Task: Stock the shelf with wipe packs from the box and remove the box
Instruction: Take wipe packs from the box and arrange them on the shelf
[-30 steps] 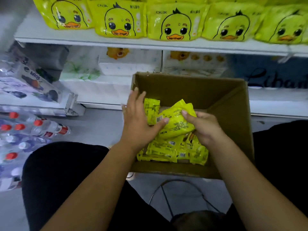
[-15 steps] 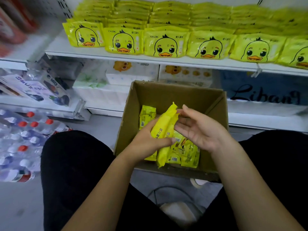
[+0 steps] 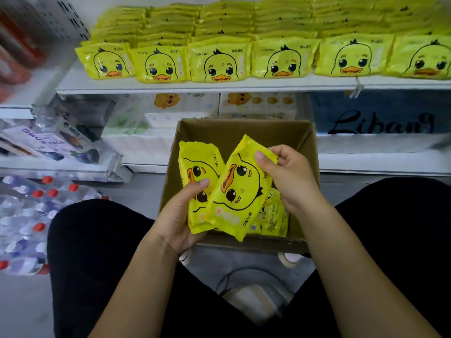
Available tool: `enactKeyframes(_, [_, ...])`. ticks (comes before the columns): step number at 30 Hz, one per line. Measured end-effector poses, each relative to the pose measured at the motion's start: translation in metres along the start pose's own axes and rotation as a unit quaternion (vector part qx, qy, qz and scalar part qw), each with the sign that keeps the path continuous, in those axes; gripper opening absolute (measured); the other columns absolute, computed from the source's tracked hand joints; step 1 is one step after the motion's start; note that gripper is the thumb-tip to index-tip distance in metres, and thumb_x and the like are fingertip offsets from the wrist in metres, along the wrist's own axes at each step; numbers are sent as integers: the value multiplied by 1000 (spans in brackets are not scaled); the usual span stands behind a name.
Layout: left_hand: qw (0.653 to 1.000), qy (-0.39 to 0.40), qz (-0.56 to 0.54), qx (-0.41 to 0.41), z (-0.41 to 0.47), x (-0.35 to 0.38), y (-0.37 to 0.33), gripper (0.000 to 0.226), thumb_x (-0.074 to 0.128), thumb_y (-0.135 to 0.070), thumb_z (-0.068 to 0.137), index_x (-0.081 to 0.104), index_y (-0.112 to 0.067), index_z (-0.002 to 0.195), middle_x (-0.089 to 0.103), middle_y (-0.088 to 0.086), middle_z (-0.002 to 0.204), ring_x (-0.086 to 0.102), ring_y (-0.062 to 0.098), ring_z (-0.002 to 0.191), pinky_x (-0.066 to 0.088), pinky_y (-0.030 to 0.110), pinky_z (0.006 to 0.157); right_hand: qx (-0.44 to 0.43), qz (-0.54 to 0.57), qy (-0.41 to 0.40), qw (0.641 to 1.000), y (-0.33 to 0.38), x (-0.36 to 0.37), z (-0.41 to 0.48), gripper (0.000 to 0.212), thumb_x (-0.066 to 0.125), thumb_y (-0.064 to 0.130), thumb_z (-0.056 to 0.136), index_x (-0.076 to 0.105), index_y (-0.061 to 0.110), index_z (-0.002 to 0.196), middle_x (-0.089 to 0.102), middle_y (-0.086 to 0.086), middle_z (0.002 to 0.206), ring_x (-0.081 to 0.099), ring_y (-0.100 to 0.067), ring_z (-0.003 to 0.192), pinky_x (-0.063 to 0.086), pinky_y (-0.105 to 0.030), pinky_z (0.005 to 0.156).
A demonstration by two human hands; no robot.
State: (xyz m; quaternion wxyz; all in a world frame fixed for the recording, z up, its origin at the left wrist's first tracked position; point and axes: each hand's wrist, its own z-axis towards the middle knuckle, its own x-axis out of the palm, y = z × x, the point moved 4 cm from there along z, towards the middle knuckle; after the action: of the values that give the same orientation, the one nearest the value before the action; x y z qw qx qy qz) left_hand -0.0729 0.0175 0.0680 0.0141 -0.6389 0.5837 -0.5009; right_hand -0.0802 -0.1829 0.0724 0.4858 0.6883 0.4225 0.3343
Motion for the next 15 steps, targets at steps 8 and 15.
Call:
enactKeyframes(8, [968, -198, 109, 111, -4, -26, -8, 42, 54, -35, 103, 50, -30, 144, 69, 3, 130, 71, 29, 111, 62, 51, 74, 76, 74, -48, 993, -17, -11, 13, 15, 77, 28, 88, 63, 21, 90, 73, -13, 105, 70, -33, 98, 53, -62, 94])
enactKeyframes(15, [943, -238, 179, 147, -11, -23, -21, 52, 52, -67, 89, 66, -35, 127, 72, -3, 124, 72, 20, 110, 60, 49, 90, 116, 169, -42, 978, -21, 4, 10, 16, 68, 15, 94, 60, 9, 106, 74, -16, 110, 72, -30, 103, 58, -51, 93])
